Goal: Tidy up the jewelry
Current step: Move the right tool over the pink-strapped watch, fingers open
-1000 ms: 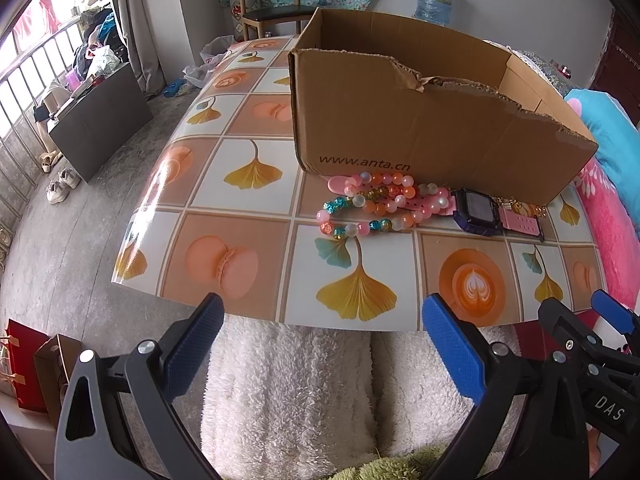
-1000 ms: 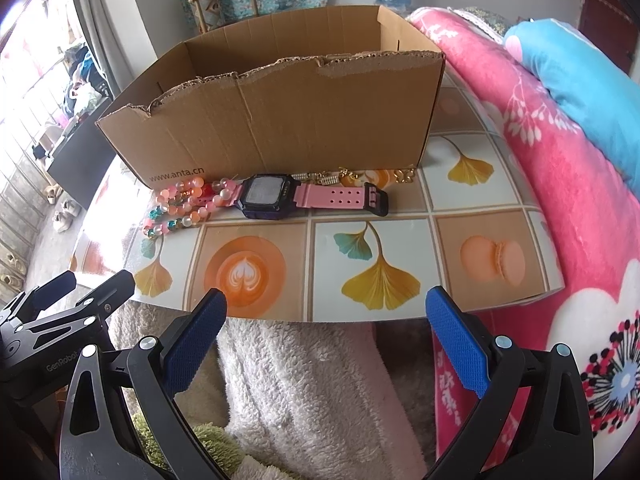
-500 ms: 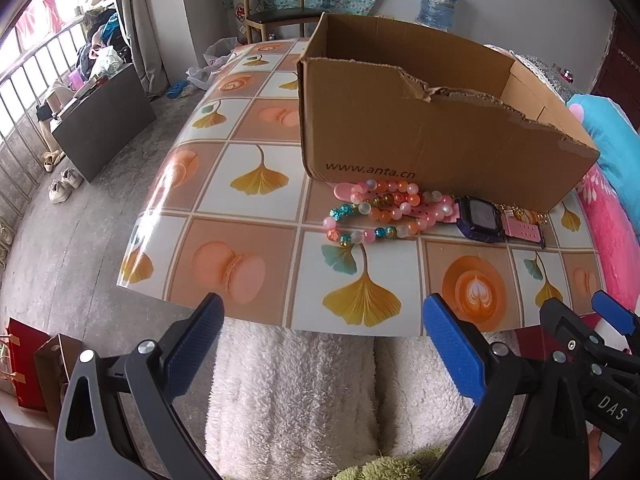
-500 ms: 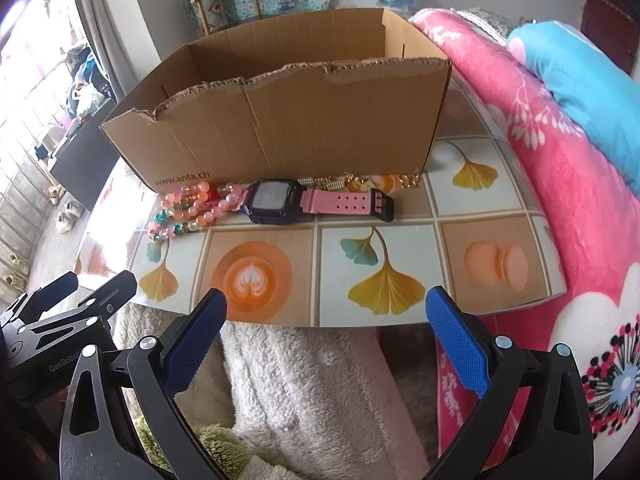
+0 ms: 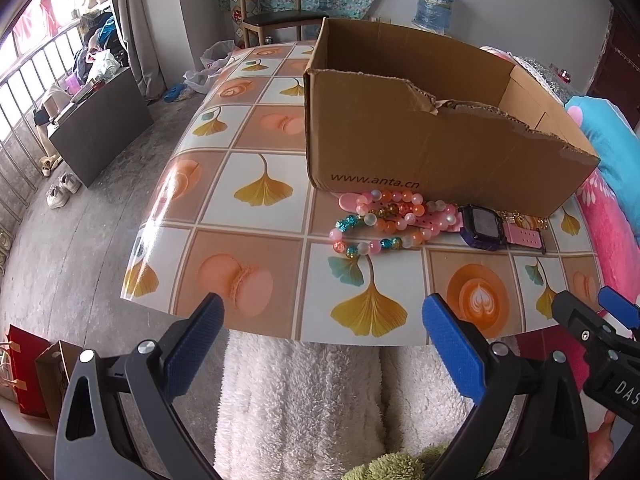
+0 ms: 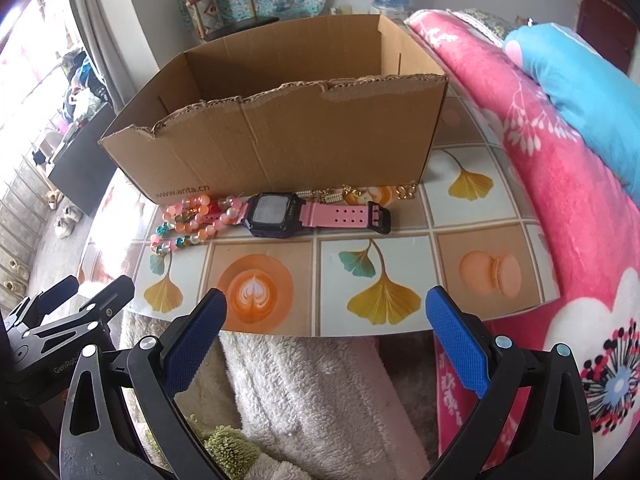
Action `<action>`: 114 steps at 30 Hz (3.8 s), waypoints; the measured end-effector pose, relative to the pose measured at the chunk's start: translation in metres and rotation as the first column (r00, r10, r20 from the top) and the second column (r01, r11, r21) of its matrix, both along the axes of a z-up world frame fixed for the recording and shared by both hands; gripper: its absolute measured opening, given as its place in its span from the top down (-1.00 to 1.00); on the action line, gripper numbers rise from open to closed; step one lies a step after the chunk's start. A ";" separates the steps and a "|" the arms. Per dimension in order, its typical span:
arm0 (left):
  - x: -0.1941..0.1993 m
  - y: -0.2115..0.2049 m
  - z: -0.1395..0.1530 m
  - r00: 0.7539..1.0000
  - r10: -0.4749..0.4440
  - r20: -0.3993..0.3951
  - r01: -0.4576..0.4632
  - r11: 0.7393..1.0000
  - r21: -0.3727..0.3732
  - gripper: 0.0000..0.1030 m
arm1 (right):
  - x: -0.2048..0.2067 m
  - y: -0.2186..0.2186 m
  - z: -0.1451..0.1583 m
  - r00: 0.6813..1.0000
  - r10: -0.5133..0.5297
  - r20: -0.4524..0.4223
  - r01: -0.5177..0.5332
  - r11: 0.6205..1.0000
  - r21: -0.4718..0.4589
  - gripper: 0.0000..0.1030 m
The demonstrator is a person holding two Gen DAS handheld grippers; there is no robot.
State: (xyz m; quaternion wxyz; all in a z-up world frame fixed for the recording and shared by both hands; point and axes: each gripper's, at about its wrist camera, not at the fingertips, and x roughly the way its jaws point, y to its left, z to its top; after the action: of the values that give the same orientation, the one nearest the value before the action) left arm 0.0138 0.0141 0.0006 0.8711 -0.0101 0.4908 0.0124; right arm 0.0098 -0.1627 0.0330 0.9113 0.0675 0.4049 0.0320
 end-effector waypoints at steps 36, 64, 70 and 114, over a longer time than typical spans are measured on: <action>0.116 0.020 0.014 0.987 -0.079 0.142 0.083 0.996 -0.022 -0.92 | 0.105 -0.033 0.036 0.997 0.027 0.069 -0.042 0.973 0.228 -0.13; 0.060 0.034 -0.049 0.993 -0.114 -0.007 0.113 0.991 -0.072 -0.92 | 0.062 0.017 -0.030 0.957 0.264 -0.118 -0.271 0.962 -0.045 0.01; 0.063 0.029 -0.059 0.992 -0.124 -0.036 0.124 0.992 -0.002 -0.92 | 0.067 0.025 -0.031 0.963 0.253 -0.087 -0.263 0.957 -0.126 0.02; 0.030 0.047 -0.031 0.957 -0.207 0.205 0.236 0.964 -0.126 -0.77 | 0.054 0.052 0.001 0.942 0.335 -0.012 -0.335 0.942 -0.005 -0.36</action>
State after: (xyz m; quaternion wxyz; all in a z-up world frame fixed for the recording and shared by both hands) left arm 0.0443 0.0607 -0.0307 0.9066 -0.0213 0.4031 -0.1233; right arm 0.0638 -0.1111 0.0335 0.8905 -0.0053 0.4158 0.1847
